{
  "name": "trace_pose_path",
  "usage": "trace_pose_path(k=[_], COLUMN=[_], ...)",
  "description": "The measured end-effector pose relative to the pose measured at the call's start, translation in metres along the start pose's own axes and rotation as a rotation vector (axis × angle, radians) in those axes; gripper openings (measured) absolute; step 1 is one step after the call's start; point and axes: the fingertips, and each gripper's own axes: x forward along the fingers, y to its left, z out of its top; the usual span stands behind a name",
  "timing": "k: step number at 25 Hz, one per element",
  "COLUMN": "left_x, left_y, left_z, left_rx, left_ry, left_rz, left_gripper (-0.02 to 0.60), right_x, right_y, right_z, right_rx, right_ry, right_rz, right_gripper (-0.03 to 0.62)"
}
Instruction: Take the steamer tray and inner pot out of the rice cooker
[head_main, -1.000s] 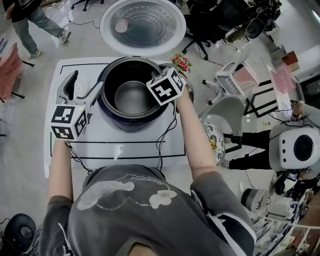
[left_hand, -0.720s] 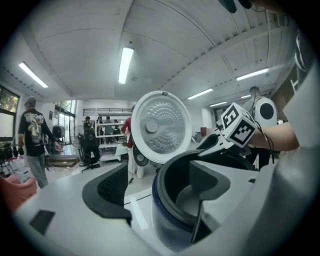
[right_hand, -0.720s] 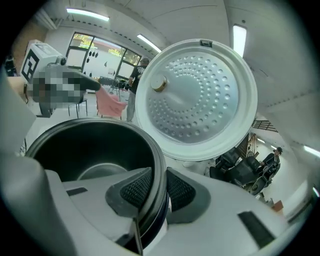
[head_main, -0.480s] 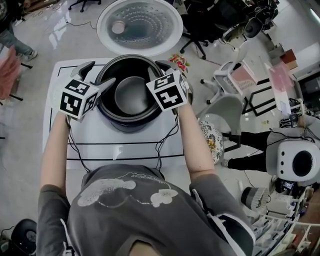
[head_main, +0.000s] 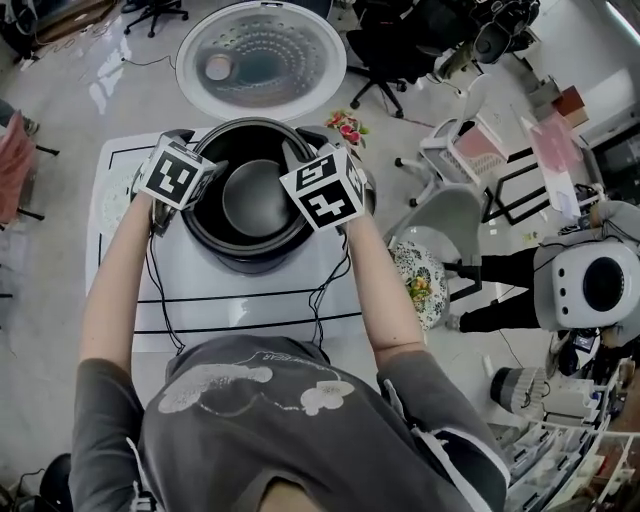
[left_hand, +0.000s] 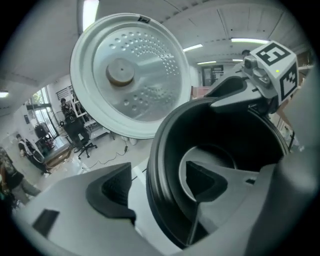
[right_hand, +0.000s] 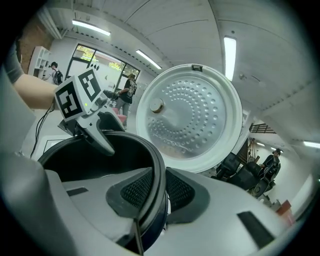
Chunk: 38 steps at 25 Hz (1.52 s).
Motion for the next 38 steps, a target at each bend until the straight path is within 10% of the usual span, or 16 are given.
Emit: trace_pose_path(k=[3, 10, 24, 38], left_x=[0.001, 0.003, -0.048, -0.145], left_y=[0.011, 0.004, -0.001, -0.001], left_z=[0.005, 0.005, 0.039, 0.091], left_rx=[0.027, 0.117, 0.015, 0.044], left_ry=[0.004, 0.06, -0.11, -0.319], left_rz=[0.089, 0.088, 0.004, 0.195], left_gripper=[0.204, 0.098, 0.048, 0.04], right_x=[-0.001, -0.001, -0.039, -0.114], right_y=[0.0, 0.001, -0.006, -0.008], right_z=[0.0, 0.003, 0.038, 0.102], right_rx=[0.004, 0.007, -0.043, -0.085], right_ry=[0.0, -0.002, -0.144, -0.429], right_rz=[0.007, 0.001, -0.04, -0.075], right_gripper=[0.103, 0.103, 0.1, 0.091])
